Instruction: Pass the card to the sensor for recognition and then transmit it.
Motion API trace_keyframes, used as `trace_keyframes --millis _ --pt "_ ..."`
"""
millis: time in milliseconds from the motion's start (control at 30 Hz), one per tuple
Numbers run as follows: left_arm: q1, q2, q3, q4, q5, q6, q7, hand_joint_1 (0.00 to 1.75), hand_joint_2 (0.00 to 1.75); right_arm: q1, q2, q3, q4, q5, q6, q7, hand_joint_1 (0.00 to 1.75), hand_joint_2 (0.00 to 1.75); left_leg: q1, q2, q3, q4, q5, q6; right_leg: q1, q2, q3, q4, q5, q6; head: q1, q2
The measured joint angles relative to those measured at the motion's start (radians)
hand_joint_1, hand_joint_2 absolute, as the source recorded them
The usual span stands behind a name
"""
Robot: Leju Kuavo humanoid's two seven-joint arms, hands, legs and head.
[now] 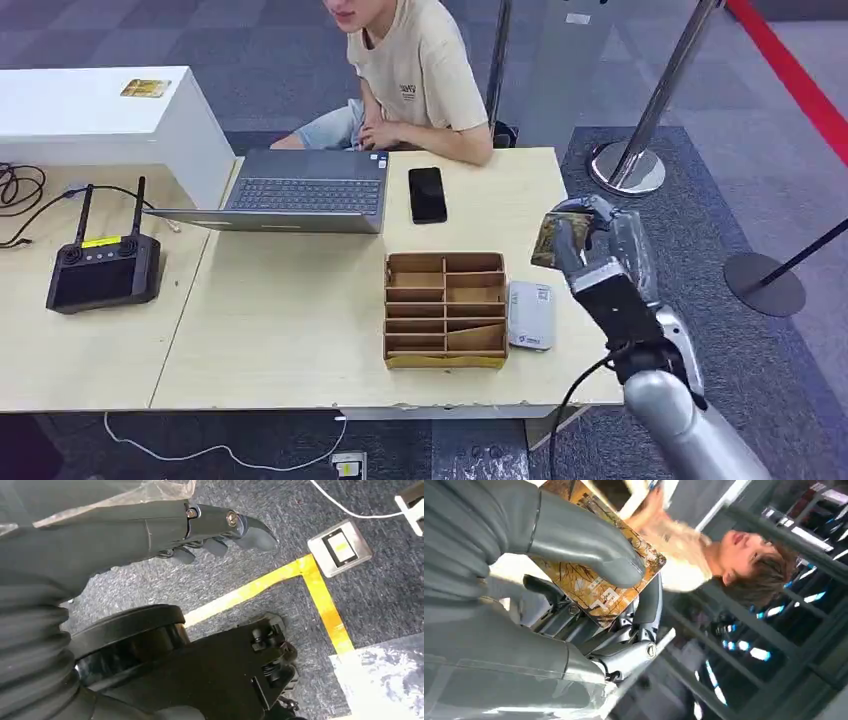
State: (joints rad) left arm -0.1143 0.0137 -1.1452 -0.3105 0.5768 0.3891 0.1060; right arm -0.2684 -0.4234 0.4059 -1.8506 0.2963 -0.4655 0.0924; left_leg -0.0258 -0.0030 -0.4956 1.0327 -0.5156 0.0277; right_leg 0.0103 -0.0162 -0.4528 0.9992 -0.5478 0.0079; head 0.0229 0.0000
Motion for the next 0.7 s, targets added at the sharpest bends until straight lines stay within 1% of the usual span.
trace_keyframes --millis 67,133,233,367,400,567,700 --pt "-0.002 0.000 -0.005 0.000 -0.008 0.000 -0.001 0.00 1.75 -0.031 0.003 -0.014 0.040 -0.118 0.037 -0.031 1.75 1.75 0.000 0.000 0.000 0.000 0.000 0.000 0.000 0.000 0.000 0.000 0.000 0.000 0.000 0.000" --pt "-0.002 0.000 -0.011 0.000 -0.019 -0.003 -0.001 0.00 1.75 -0.072 0.009 -0.018 0.097 -0.143 0.053 -0.042 1.75 1.75 0.000 0.000 0.000 0.000 0.000 0.000 0.000 0.000 0.000 0.000 0.000 0.000 0.000 0.000" --pt "-0.007 0.000 -0.021 0.000 -0.032 -0.012 0.006 0.00 1.75 -0.135 0.027 -0.013 0.241 -0.101 0.052 -0.029 1.75 1.75 0.000 -0.001 0.000 0.000 0.000 0.000 0.000 0.000 0.000 0.000 0.000 0.000 0.000 0.000" --pt "-0.008 -0.001 -0.026 0.000 -0.045 -0.015 0.013 0.00 1.75 -0.180 0.059 -0.002 0.401 -0.071 0.030 -0.028 1.75 1.75 0.000 -0.001 -0.001 0.000 0.000 0.000 0.000 -0.001 0.000 0.000 0.000 0.000 0.000 0.000" --pt "-0.010 -0.002 -0.031 0.000 -0.049 -0.015 0.018 0.00 1.75 -0.194 0.071 0.006 0.458 -0.060 0.023 -0.020 1.75 1.75 0.000 -0.001 -0.001 0.000 0.000 0.000 0.000 -0.001 0.000 0.000 0.000 0.000 0.000 0.000" --pt "-0.014 -0.003 -0.040 0.000 -0.055 -0.012 0.028 0.00 1.75 -0.233 0.118 0.046 0.651 0.008 0.001 0.019 1.75 1.75 0.000 -0.001 -0.002 0.000 0.000 0.000 0.000 -0.001 -0.002 0.000 0.000 0.000 0.000 0.000" --pt "-0.020 -0.008 -0.040 0.000 -0.056 -0.011 0.037 0.00 1.75 -0.249 0.159 0.073 0.770 0.016 -0.009 0.040 1.75 1.75 0.000 -0.001 -0.003 0.000 0.000 0.000 0.000 -0.001 -0.003 0.000 0.000 0.000 0.000 0.000"
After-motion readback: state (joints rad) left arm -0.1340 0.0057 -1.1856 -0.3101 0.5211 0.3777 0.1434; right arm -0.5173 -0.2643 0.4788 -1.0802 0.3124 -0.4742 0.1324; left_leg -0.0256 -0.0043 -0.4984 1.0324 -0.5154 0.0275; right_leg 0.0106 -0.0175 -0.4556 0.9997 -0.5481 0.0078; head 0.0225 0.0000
